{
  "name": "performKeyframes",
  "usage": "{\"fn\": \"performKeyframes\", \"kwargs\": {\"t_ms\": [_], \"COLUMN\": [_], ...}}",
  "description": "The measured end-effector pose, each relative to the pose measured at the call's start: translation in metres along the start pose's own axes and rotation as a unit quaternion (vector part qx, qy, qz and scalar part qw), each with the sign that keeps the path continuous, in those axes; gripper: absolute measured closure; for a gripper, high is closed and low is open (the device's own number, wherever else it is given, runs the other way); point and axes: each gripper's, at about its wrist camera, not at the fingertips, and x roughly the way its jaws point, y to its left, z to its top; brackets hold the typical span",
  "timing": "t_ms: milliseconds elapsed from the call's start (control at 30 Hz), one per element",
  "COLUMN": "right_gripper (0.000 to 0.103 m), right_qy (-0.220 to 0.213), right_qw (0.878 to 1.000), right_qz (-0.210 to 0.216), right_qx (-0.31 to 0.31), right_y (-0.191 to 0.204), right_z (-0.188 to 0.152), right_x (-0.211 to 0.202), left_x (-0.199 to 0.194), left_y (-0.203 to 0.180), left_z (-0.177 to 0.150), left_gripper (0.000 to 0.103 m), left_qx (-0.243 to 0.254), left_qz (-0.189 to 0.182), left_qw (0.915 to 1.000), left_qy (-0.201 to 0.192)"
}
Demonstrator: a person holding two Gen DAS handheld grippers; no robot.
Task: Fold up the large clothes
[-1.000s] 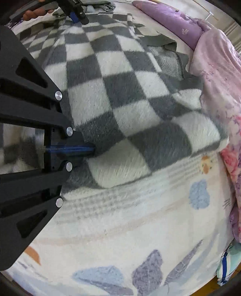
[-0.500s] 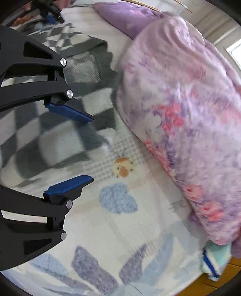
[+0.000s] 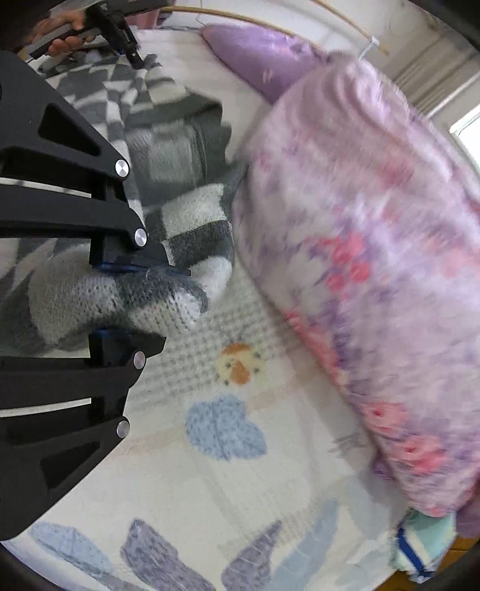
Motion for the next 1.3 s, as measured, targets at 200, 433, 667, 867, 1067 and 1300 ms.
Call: {"fn": "performKeyframes", "kwargs": {"t_ms": [200,433,667,867,1067,1300], "right_gripper": [0.085,0.085,0.083,0.072,0.059,0.036], "right_qy": [-0.063,-0.088,-0.042,0.032,0.048,-0.025], "right_qw": [0.996,0.992,0.995,0.997,0.976,0.934], "right_qz": [0.041,0.089,0.089,0.022,0.008,0.094], "right_qx": [-0.040,-0.033,-0.001,0.073,0.213,0.343], "right_y": [0.005,0.000,-0.042,-0.091,-0.124,-0.123], "right_z": [-0.039,-0.099,-0.212,-0.322,-0.395,-0.420], "right_x": [-0.093,-0.188,-0.247,-0.229,-0.233,-0.249], "left_x": [-0.093,-0.188,-0.227,-0.171,-0.170,-0.169], "left_y": [-0.002,0.019,0.083,0.138,0.193,0.178], "left_z": [-0.043,-0.141,-0.267,-0.368,-0.418,-0.398], "left_gripper": [0.087,0.088,0.087,0.087,0.072,0.031], "left_qx": [0.016,0.014,-0.049,-0.095,-0.202,-0.177], "left_qz": [-0.034,-0.036,-0.013,0.013,-0.033,-0.091], "left_qw": [0.9970,0.9942,0.9969,0.9928,0.9746,0.9773], "left_qy": [-0.067,-0.101,-0.061,0.072,0.091,0.073]}}
